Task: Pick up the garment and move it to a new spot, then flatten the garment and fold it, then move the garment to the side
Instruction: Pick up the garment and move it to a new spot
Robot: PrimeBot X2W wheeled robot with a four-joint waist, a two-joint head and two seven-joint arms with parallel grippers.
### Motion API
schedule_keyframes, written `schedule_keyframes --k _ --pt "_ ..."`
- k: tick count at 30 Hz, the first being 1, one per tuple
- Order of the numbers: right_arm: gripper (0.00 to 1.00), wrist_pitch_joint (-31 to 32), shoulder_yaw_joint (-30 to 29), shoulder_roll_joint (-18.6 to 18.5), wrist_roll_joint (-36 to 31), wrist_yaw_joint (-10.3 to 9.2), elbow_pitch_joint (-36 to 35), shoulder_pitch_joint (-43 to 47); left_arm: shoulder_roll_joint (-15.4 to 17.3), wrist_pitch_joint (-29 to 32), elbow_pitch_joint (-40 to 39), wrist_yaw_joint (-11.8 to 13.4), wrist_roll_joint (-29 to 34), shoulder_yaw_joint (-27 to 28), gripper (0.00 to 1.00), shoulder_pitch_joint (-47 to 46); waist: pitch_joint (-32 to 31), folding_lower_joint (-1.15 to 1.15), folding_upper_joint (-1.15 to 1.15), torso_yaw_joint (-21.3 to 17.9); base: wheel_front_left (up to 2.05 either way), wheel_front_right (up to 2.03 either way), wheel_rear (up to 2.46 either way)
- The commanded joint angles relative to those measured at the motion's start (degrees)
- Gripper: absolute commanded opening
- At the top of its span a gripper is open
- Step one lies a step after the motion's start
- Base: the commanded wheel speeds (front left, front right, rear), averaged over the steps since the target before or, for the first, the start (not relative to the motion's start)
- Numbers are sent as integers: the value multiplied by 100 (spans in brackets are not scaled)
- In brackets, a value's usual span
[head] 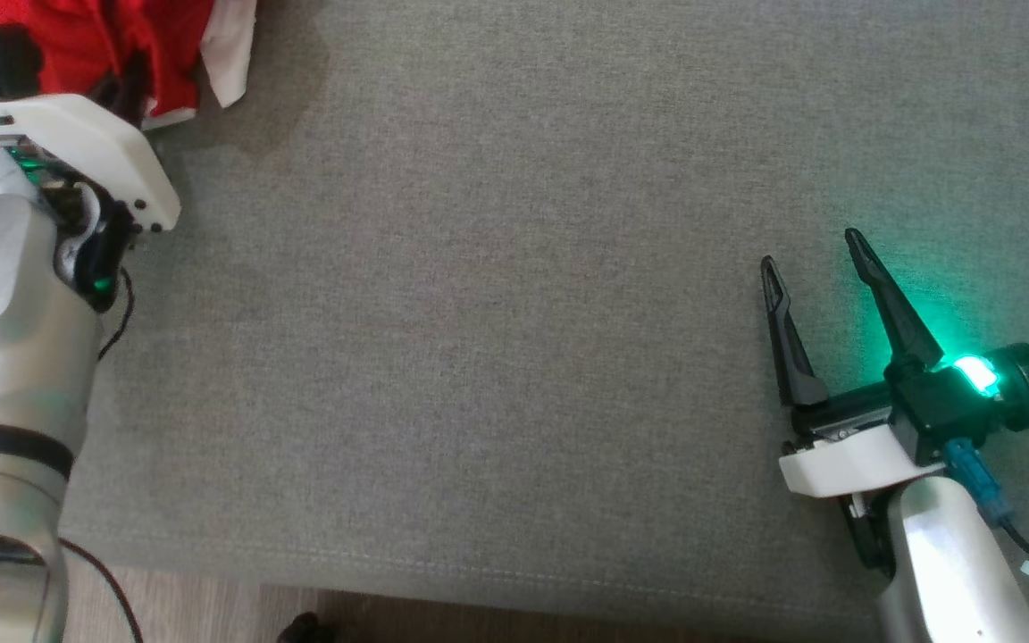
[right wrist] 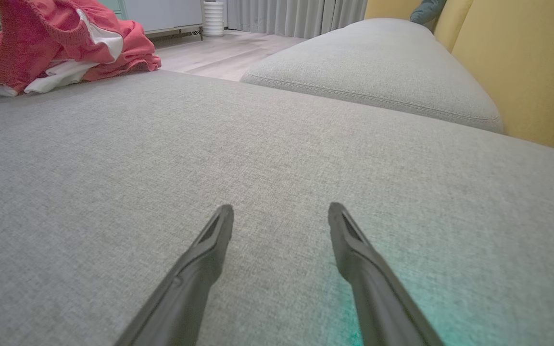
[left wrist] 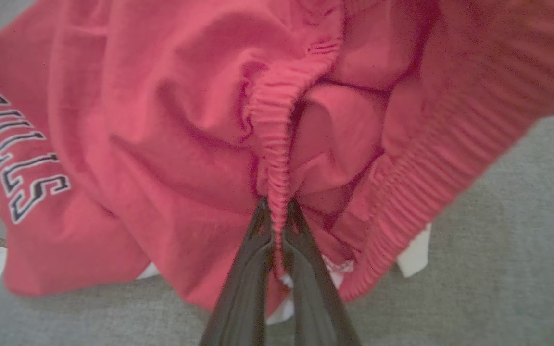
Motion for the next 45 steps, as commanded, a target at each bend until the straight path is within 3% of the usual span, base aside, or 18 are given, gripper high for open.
schedule_keyframes --k 1,8,17,29,39,45 --pt "100 -52 133 -21 39 43 -137 -30 412 -121 -46 9 -21 122 0 -274 -16 0 0 -4 0 0 0" --pt "100 -52 123 -21 152 43 -118 -59 493 -444 61 9 36 -75 0 -432 -230 0 0 36 0 0 0" --pt "100 -52 214 -21 537 43 20 -52 827 -711 -187 9 271 -497 0 -813 -1004 0 0 13 0 0 0" --pt "100 -52 48 -21 1132 43 172 182 957 -587 -1506 9 730 -1371 0 -1304 -2203 0 0 -583 0 0 0" --pt "100 -52 -84 -21 1303 43 115 343 522 204 -3015 14 252 -2229 0 -634 -2454 0 0 -1355 0 0 0" --pt "100 -52 -7 -21 1385 43 55 238 -291 122 -3083 256 -136 -2466 0 308 -2137 0 0 -1773 0 0 0"
